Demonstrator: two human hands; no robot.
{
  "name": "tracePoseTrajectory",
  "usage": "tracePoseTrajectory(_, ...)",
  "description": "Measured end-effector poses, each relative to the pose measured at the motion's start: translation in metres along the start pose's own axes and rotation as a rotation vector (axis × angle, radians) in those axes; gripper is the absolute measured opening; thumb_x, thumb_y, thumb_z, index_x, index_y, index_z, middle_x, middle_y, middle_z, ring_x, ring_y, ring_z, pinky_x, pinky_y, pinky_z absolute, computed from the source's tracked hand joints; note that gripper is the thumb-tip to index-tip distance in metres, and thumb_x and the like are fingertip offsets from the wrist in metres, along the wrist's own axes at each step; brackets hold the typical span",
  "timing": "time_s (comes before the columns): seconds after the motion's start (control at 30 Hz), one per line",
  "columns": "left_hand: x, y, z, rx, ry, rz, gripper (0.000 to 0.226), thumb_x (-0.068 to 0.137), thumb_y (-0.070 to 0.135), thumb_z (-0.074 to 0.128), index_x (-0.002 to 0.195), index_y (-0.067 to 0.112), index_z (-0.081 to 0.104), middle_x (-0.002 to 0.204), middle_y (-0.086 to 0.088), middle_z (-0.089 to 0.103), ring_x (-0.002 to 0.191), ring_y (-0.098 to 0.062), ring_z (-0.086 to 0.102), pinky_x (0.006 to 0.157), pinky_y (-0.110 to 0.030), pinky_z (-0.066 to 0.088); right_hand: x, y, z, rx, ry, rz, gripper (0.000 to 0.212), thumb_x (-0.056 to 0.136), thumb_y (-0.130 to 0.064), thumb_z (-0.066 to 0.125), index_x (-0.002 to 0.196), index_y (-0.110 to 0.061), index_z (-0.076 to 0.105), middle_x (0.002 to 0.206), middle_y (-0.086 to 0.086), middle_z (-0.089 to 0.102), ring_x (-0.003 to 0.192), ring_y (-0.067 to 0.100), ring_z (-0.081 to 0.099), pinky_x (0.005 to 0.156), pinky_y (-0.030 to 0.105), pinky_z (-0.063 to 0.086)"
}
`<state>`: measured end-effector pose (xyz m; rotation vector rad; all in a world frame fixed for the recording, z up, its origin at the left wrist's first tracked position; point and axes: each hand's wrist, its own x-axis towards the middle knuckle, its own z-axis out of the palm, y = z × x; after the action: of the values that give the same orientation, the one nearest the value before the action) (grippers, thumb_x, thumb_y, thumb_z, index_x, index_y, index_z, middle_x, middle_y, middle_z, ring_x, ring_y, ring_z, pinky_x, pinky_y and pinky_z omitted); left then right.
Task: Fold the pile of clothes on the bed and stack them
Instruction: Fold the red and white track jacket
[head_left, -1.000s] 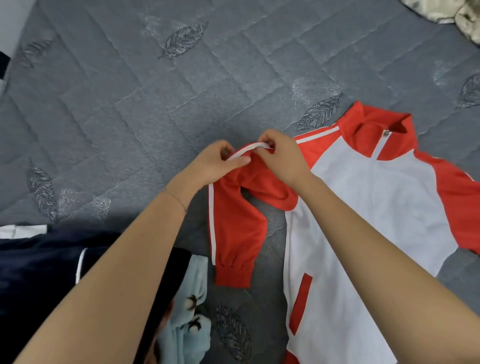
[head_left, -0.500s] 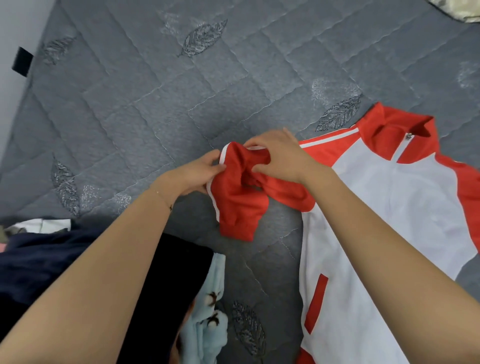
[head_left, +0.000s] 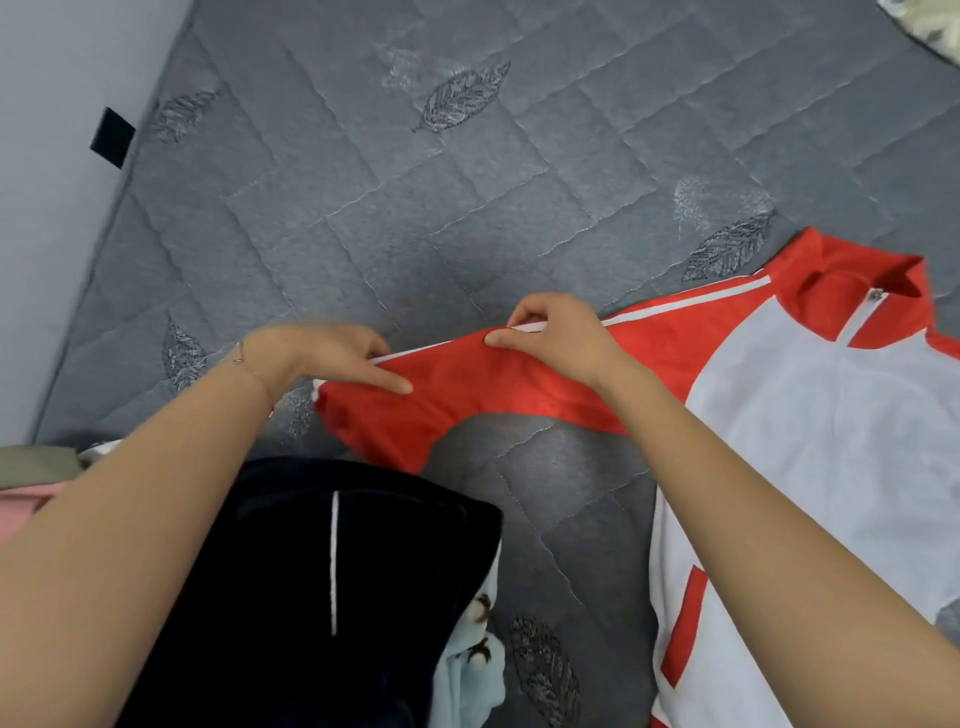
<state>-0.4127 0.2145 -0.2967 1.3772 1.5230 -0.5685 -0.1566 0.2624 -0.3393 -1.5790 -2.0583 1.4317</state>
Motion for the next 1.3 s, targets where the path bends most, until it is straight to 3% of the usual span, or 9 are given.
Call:
tracePoseTrajectory(0.07, 0.008, -0.012, 0.006, 0.137, 0.197, -0.06, 0.041, 0.079, 0.064, 0.064, 0.093, 0.026, 0.065, 0.098, 0.006, 0.069, 0.089, -0.015, 0.063, 0.074, -0.026, 0.045, 0.001, -0.002, 0.008, -0.179, 0.057, -0.037, 0.019, 0.081, -0.042, 0.073, 0.087, -0.027, 0.064, 0.092, -0.014, 0.063, 0.097, 0.011, 0.055, 0.089, 0.032, 0.034)
tracePoseTrajectory(0.17, 0.02, -0.019, 0.017, 0.219, 0.51, -0.109, 0.052, 0.083, 0.056, 0.065, 0.12, 0.02, 0.058, 0.122, -0.006, 0.061, 0.115, -0.029, 0.055, 0.095, -0.039, 0.041, -0.002, -0.007, 0.02, -0.339, 0.137, -0.096, 0.036, 0.086, -0.035, 0.069, 0.12, -0.026, 0.062, 0.121, -0.003, 0.056, 0.121, 0.02, 0.043, 0.099, 0.031, 0.026)
tracePoseTrajectory(0.27, 0.026, -0.015, 0.025, 0.206, 0.58, -0.028, 0.07, 0.084, 0.05, 0.067, 0.143, 0.025, 0.04, 0.142, -0.008, 0.045, 0.132, -0.031, 0.039, 0.109, -0.044, 0.026, -0.008, -0.005, 0.025, -0.376, 0.187, -0.144, 0.051, 0.085, -0.035, 0.069, 0.134, -0.026, 0.055, 0.133, -0.002, 0.052, 0.129, 0.021, 0.039, 0.109, 0.032, 0.024)
tracePoseTrajectory(0.4, 0.027, 0.007, 0.03, 0.187, 0.69, 0.109, 0.075, 0.087, 0.051, 0.062, 0.151, 0.033, 0.027, 0.156, -0.002, 0.03, 0.143, -0.028, 0.025, 0.117, -0.05, 0.011, -0.02, 0.007, 0.021, -0.432, 0.228, -0.065, 0.067, 0.084, -0.043, 0.068, 0.144, -0.027, 0.043, 0.145, -0.001, 0.043, 0.139, 0.02, 0.03, 0.116, 0.035, 0.018)
tracePoseTrajectory(0.6, 0.027, 0.063, 0.028, 0.207, 0.798, 0.225, 0.078, 0.087, 0.062, 0.053, 0.152, 0.041, 0.015, 0.163, 0.002, 0.012, 0.15, -0.024, 0.006, 0.118, -0.052, -0.001, -0.051, 0.035, -0.001, -0.454, 0.313, 0.039, 0.079, 0.082, -0.055, 0.065, 0.149, -0.029, 0.033, 0.152, 0.001, 0.035, 0.144, 0.024, 0.023, 0.118, 0.042, 0.016)
tracePoseTrajectory(0.8, 0.029, 0.152, 0.056, 0.306, 0.877, 0.27, 0.084, 0.084, 0.068, 0.052, 0.153, 0.039, 0.013, 0.163, 0.0, 0.007, 0.15, -0.025, 0.002, 0.117, -0.053, -0.005, -0.102, 0.079, -0.039, -0.459, 0.374, 0.216, 0.085, 0.081, -0.062, 0.061, 0.152, -0.032, 0.024, 0.159, 0.003, 0.023, 0.148, 0.028, 0.013, 0.118, 0.049, 0.011)
tracePoseTrajectory(0.97, 0.033, 0.215, 0.111, 0.364, 0.882, 0.287, 0.086, 0.082, 0.071, 0.051, 0.153, 0.037, 0.017, 0.163, -0.003, 0.01, 0.15, -0.029, 0.004, 0.116, -0.056, -0.004, -0.158, 0.13, -0.069, -0.483, 0.385, 0.301, 0.082, 0.086, -0.065, 0.053, 0.153, -0.033, 0.018, 0.161, 0.003, 0.018, 0.148, 0.03, 0.011, 0.117, 0.052, 0.011)
tracePoseTrajectory(1.17, 0.019, 0.269, 0.208, 0.26, 0.926, 0.308, 0.084, 0.081, 0.066, 0.058, 0.152, 0.032, 0.028, 0.16, -0.006, 0.022, 0.149, -0.032, 0.013, 0.115, -0.059, 0.001, -0.233, 0.183, -0.091, -0.473, 0.347, 0.308, 0.084, 0.087, -0.065, 0.051, 0.154, -0.033, 0.013, 0.162, 0.001, 0.013, 0.149, 0.029, 0.006, 0.118, 0.052, 0.007)
tracePoseTrajectory(1.3, 0.008, 0.299, 0.266, 0.218, 0.893, 0.269, 0.085, 0.082, 0.067, 0.057, 0.153, 0.032, 0.023, 0.161, -0.006, 0.019, 0.149, -0.032, 0.008, 0.115, -0.059, 0.0, -0.287, 0.213, -0.092, -0.454, 0.301, 0.306, 0.086, 0.087, -0.065, 0.052, 0.155, -0.033, 0.009, 0.162, 0.003, 0.011, 0.149, 0.029, 0.005, 0.118, 0.052, 0.007)
